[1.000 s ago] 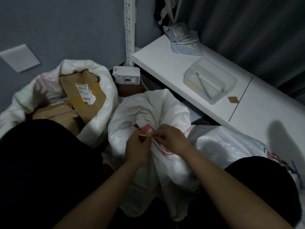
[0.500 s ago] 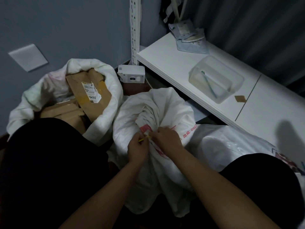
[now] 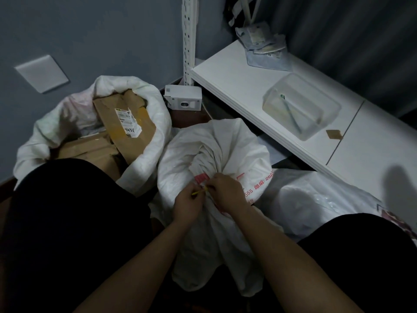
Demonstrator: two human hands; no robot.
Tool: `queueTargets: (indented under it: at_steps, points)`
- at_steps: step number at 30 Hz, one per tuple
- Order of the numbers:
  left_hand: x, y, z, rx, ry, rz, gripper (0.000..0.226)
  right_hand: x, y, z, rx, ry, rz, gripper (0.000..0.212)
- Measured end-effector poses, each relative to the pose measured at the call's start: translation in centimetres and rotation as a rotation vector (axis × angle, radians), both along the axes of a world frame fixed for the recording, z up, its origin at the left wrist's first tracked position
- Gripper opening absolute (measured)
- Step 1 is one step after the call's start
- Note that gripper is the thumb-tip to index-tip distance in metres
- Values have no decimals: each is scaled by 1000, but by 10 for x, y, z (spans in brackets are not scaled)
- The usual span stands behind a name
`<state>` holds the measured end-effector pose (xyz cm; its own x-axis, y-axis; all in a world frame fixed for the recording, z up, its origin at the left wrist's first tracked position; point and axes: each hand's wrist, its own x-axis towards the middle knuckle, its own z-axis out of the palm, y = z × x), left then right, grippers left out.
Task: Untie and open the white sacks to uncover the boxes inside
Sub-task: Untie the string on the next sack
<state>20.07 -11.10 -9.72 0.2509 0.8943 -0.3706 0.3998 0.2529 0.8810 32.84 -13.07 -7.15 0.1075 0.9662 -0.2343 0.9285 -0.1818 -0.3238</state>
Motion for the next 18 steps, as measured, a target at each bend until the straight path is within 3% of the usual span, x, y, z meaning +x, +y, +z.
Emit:
queueTargets:
  at_steps: [10, 18]
  points:
    - [-4, -1, -1, -101, 41, -26, 18, 2, 10, 5, -126, 95, -107, 25]
    - [-10, -2, -8, -92, 79, -54, 12, -8, 3, -8, -69, 66, -158, 19]
